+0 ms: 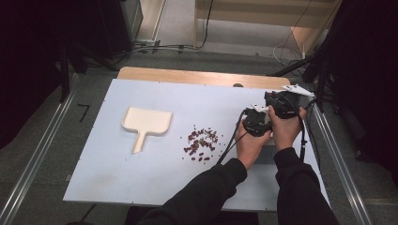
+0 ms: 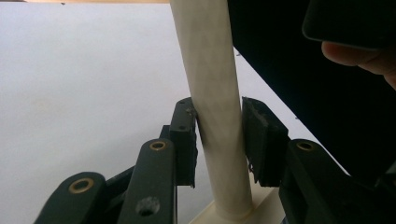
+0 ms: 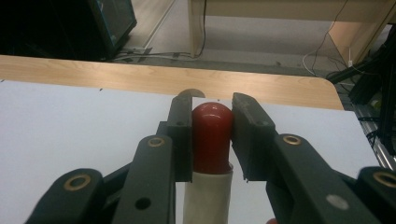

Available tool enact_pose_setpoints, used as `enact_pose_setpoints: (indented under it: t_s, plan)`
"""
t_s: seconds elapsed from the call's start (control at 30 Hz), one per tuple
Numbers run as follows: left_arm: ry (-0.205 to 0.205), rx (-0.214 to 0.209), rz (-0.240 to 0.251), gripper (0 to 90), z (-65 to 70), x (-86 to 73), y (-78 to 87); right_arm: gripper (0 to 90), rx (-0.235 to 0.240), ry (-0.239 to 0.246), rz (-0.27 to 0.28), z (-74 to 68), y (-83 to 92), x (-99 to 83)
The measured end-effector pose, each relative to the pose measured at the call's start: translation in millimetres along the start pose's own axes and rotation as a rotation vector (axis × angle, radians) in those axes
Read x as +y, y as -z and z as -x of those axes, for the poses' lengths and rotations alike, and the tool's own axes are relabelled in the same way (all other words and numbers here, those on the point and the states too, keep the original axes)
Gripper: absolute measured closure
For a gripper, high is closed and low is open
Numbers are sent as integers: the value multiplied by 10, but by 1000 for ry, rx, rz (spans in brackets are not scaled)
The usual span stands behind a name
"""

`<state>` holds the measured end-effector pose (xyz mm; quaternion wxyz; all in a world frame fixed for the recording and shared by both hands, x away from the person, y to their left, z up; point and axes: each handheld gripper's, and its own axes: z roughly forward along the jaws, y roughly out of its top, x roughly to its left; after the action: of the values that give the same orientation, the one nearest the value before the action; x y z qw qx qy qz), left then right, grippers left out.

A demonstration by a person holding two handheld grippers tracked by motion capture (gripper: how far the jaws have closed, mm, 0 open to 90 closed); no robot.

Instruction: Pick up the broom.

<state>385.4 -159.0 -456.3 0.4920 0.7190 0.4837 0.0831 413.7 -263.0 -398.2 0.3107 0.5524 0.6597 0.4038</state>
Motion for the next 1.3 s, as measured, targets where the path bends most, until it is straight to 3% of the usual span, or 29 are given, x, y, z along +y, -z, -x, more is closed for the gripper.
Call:
enact_pose_setpoints:
  t_s: [0.17,0.27,0.47,0.57,0.73,0.93,1.23,1.27,1.3]
  plan:
    - [12,-22,3,698,-27,25,24,628,11,-6,18,34,28,19]
    - [11,-39,2,705,-33,38,46,523,79,-22,40,95,77,33]
    - [-17,-72,1,712,-44,80,111,454,138,-27,82,260,267,36]
    - [-59,-92,2,714,-72,113,158,438,164,-50,109,364,361,20]
    - [-84,-96,9,715,-187,162,202,431,173,-61,125,491,450,-35]
    - [-101,-119,25,716,-368,236,267,401,204,-56,104,575,472,-152]
    - [-107,-116,38,717,-452,286,325,333,256,-19,65,587,430,-370]
    - [-109,-116,39,717,-455,288,331,312,289,-6,52,580,416,-407]
    - [-112,-119,39,717,-458,290,337,312,289,-6,52,580,416,-407]
